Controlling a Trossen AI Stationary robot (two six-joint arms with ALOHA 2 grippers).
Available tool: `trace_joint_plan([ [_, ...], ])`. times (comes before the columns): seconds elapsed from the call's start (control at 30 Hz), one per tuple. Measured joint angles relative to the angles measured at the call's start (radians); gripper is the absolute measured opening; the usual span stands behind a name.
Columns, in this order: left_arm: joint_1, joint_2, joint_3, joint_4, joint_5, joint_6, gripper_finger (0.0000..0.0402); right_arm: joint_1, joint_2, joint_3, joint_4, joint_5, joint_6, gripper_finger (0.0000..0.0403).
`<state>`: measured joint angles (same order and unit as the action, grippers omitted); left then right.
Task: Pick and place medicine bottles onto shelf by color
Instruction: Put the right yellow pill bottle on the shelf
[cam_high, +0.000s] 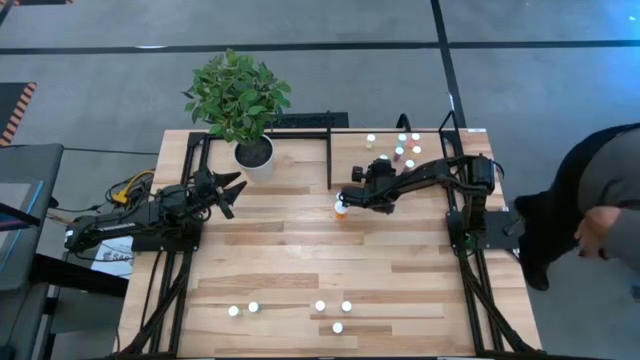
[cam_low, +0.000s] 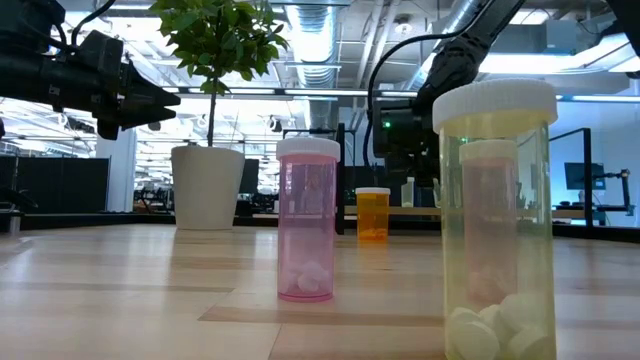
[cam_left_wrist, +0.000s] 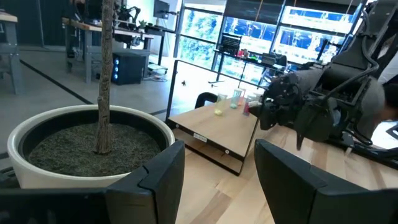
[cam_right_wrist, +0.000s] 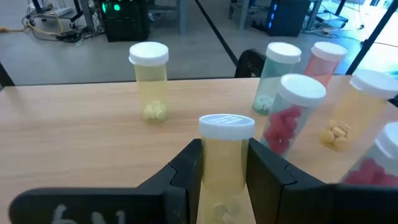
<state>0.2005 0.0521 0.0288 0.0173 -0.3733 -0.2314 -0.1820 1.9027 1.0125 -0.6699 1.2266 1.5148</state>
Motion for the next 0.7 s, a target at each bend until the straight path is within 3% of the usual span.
trace_joint_plan([
  [0.33,0.0,0.0,0.0,0.0,0.0,0.0,0.0181,-0.017,0.003,0.0,0.001,-0.013,-0.006,0.0117],
  [0.7,0.0,0.0,0.0,0.0,0.001,0.0,0.0181,0.0,0.068,-0.001,0.012,0.098,0.031,0.0117],
])
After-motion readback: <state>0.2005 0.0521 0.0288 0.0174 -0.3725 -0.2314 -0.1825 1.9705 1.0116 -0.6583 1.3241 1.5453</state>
